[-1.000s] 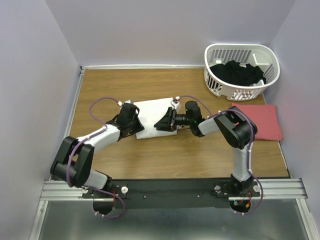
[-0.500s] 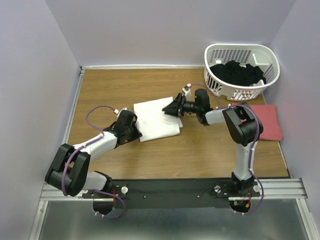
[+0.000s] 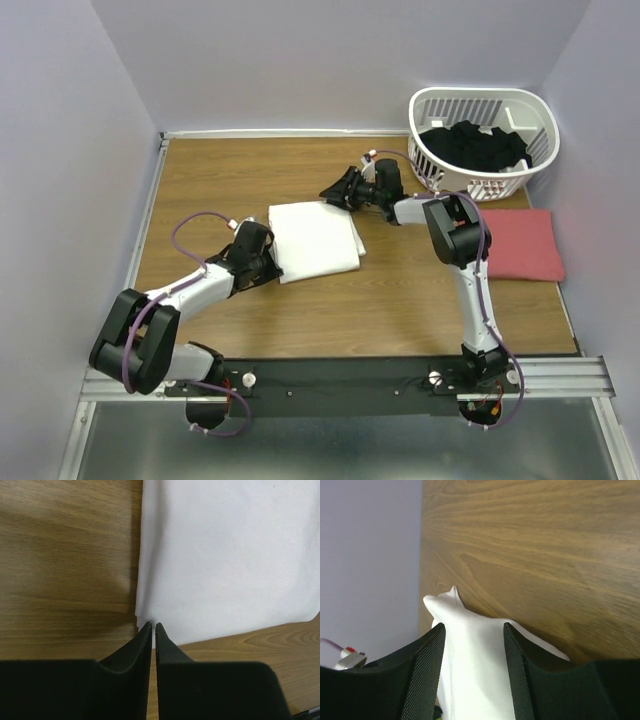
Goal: Fold and stack the t-shirts
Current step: Fold the tshirt, then neatly place the folded tshirt to the corner
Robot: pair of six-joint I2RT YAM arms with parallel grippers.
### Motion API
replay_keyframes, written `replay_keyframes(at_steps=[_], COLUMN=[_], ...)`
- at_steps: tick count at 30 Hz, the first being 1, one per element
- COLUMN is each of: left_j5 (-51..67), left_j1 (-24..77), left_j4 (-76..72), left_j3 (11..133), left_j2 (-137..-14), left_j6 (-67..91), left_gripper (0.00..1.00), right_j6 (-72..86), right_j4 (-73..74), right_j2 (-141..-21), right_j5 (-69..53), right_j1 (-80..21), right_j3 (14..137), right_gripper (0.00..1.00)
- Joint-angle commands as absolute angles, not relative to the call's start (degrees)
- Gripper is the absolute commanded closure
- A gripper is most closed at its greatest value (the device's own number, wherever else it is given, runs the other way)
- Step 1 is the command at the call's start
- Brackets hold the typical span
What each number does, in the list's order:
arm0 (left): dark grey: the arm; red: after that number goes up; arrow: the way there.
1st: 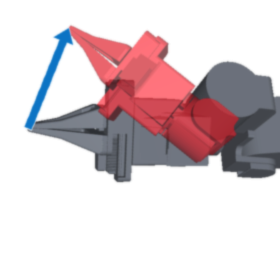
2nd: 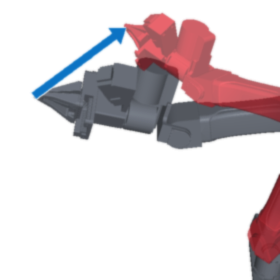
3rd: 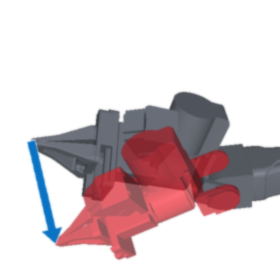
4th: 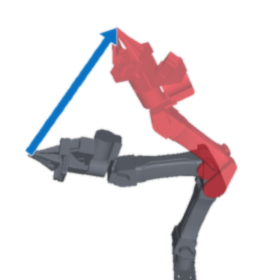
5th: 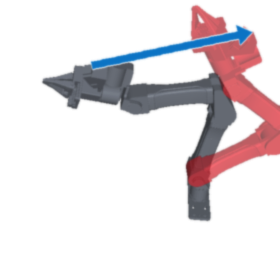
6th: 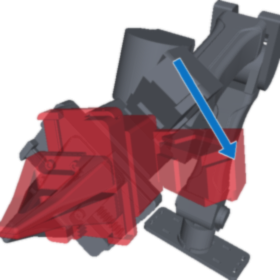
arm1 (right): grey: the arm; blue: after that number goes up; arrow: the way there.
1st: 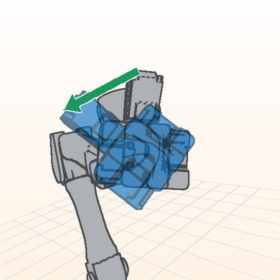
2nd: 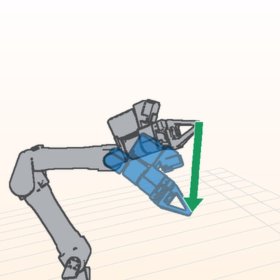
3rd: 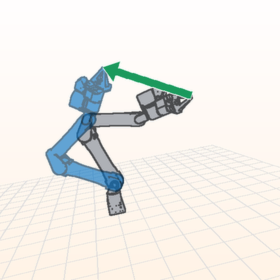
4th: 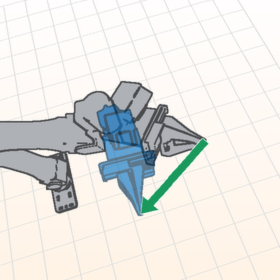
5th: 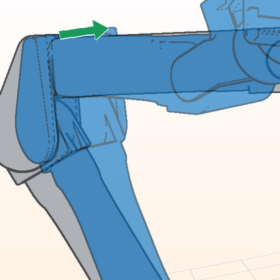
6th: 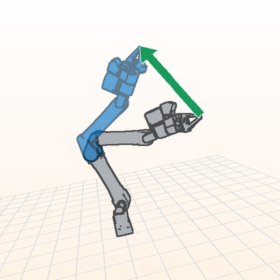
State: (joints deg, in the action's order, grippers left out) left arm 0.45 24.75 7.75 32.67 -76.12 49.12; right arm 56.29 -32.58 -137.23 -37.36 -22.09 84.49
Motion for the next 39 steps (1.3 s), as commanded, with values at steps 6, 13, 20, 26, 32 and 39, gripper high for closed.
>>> replay_keyframes(at_steps=[6, 13, 20, 26, 32, 39], left_j5=[-6.0, -14.1, -25.0, -27.1, -34.9, -35.8], left_j1=[27.6, 42.3, 54.8, 58.4, 60.2, 61.3], left_j4=[13.4, 19.1, 29.5, 33.4, 40.0, 39.3], left_j3=[36.4, 52.1, 69.7, 80.1, 87.4, 87.9], left_j2=[-68.5, -76.5, -93.9, -106.1, -116.5, -120.6], left_j6=[41.9, 35.0, 32.6, 35.9, 38.9, 39.8], left_gripper=[0.52, 0.34, 0.35, 0.35, 0.35, 0.41], right_j6=[38.7, 29.2, 25.7, 29.6, 30.0, 28.8], right_j4=[-13.3, 6.4, 22.4, 24.3, 23.5, 20.8], right_j2=[-120.3, -98.9, -81.8, -67.6, -65.7, -66.4], right_j5=[-27.0, -10.2, 6.7, 14.1, 8.8, 3.4], right_j1=[-21.7, -20.1, -16.0, -13.5, -13.0, -13.0], right_j3=[79.2, 64.0, 55.2, 47.3, 44.1, 41.6], right_gripper=[0.32, 0.05, 0.00, 0.00, 0.00, 0.00])
